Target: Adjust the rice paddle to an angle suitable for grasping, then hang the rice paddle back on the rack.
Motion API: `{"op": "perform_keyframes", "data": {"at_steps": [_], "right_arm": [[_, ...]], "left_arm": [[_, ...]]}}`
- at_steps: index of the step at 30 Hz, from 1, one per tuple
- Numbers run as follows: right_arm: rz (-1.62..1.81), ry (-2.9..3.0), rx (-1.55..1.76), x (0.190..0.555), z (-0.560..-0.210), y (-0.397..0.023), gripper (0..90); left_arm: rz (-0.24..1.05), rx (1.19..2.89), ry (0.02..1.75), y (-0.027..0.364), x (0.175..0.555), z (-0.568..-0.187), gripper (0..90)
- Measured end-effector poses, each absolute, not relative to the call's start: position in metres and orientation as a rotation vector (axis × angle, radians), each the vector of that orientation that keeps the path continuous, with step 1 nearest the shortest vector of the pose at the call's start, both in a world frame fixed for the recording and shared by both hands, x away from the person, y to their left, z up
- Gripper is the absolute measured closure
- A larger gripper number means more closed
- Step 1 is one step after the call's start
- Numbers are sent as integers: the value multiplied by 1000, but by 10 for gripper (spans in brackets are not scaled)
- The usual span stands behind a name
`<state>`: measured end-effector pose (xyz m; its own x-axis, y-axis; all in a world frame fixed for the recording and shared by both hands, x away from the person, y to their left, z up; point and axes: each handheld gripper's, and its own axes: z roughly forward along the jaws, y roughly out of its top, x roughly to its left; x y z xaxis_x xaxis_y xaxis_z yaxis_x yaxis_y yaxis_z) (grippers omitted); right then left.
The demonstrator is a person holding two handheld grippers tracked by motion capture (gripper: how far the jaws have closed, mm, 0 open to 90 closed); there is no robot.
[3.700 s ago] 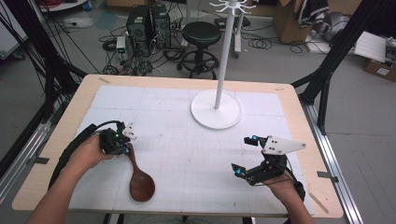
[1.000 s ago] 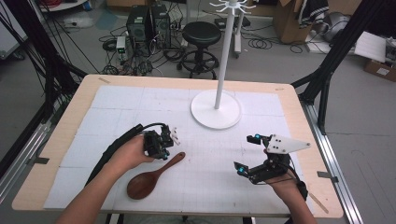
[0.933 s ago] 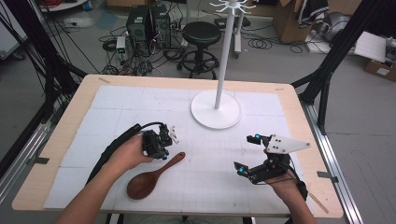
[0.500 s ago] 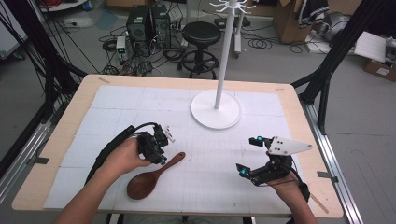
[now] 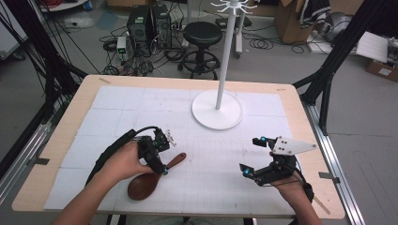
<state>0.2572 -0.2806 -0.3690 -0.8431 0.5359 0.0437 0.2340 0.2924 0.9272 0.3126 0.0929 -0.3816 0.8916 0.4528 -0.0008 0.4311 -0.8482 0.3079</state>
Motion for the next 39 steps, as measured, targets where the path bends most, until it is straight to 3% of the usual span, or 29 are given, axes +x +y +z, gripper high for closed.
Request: {"op": "perform_keyframes", "data": {"at_steps": [39], "right_arm": [[1541,2327,714,260,-374,-281,5]], "left_arm": [[28,2828,749,83,315,-404,265]]}}
